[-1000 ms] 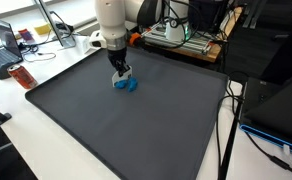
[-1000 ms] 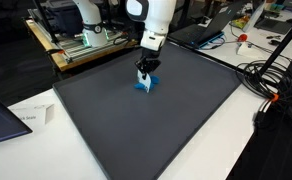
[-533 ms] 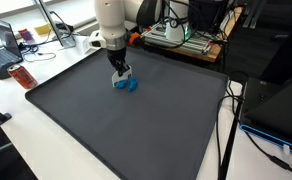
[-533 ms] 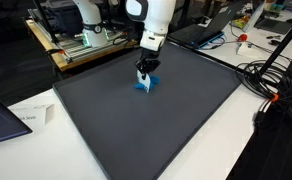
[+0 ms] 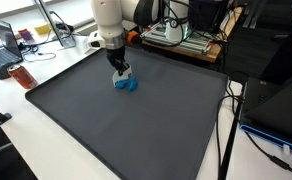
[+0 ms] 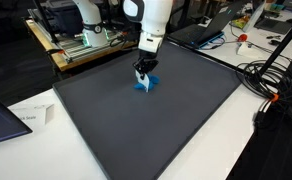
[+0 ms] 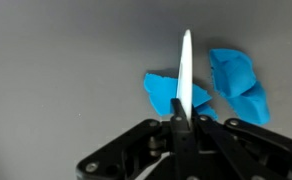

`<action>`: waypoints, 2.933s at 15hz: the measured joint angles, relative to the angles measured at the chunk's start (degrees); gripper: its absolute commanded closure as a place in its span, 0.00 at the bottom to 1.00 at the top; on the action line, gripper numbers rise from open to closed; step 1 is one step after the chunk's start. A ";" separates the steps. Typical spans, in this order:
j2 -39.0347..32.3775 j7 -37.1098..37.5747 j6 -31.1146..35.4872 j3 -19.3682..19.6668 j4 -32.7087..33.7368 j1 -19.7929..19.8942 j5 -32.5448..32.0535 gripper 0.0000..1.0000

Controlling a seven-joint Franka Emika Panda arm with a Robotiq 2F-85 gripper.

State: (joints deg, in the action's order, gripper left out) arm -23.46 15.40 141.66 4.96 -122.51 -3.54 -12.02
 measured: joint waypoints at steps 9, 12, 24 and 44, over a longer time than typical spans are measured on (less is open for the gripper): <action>2.69 -6.89 0.03 -0.38 -4.25 1.42 0.94 0.99; 4.14 -10.95 0.14 -0.89 -6.45 2.84 2.78 0.99; 13.86 -29.28 0.33 -1.00 -19.03 12.39 13.22 0.99; 20.26 2.72 -2.85 0.07 -12.67 10.72 0.35 0.99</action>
State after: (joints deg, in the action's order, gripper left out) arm -3.20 18.12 138.81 5.03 -135.18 7.18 -11.67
